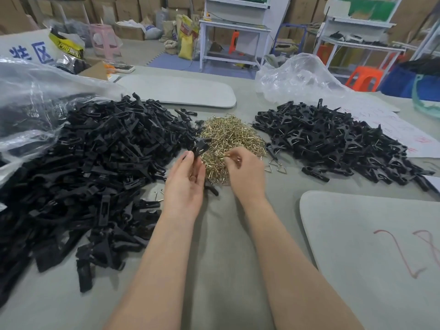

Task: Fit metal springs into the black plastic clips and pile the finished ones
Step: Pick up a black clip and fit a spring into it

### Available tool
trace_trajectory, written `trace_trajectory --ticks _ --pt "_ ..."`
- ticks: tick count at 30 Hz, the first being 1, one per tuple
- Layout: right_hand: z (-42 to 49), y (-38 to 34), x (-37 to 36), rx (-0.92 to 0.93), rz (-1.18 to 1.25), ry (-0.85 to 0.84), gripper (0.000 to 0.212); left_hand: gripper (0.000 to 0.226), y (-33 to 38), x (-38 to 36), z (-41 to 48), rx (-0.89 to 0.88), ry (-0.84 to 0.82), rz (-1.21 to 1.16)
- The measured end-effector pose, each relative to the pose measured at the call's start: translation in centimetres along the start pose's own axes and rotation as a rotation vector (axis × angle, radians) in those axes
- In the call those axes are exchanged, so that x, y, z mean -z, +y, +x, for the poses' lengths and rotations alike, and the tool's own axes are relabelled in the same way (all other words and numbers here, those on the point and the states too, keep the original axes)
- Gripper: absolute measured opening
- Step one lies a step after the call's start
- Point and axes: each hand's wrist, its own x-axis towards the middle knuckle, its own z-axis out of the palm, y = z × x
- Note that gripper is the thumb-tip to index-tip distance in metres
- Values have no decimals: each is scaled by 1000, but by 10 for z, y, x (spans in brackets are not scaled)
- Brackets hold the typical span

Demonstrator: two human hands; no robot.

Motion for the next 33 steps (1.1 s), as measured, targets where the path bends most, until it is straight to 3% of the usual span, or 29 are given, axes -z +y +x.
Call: trace_trajectory --ticks 5,8,14,18,22,25,29,31,33 --pt "-3 14 23 10 82 100 25 6 0 1 -4 72 -8 32" --pt "-6 15 29 -20 220 147 19 7 -1 2 -6 130 -39 89" --pt "-11 27 29 -255 465 93 9 12 -2 2 -5 160 -103 136" --pt "-9 29 25 -177 247 -21 16 21 -3 1 -4 126 -87 263" --pt "-10 33 25 -128 32 -13 12 9 -4 0 -3 127 -80 218" --pt "-10 31 28 -115 78 29 9 5 -4 -1 -5 150 -90 190" --pt "-9 22 34 -97 298 63 25 5 -4 -4 -8 146 -131 235" --pt "-12 20 34 -51 243 46 23 7 -6 -5 -9 88 -143 313" --pt "-13 19 34 33 61 21 20 10 -11 -4 -10 -70 -120 595"
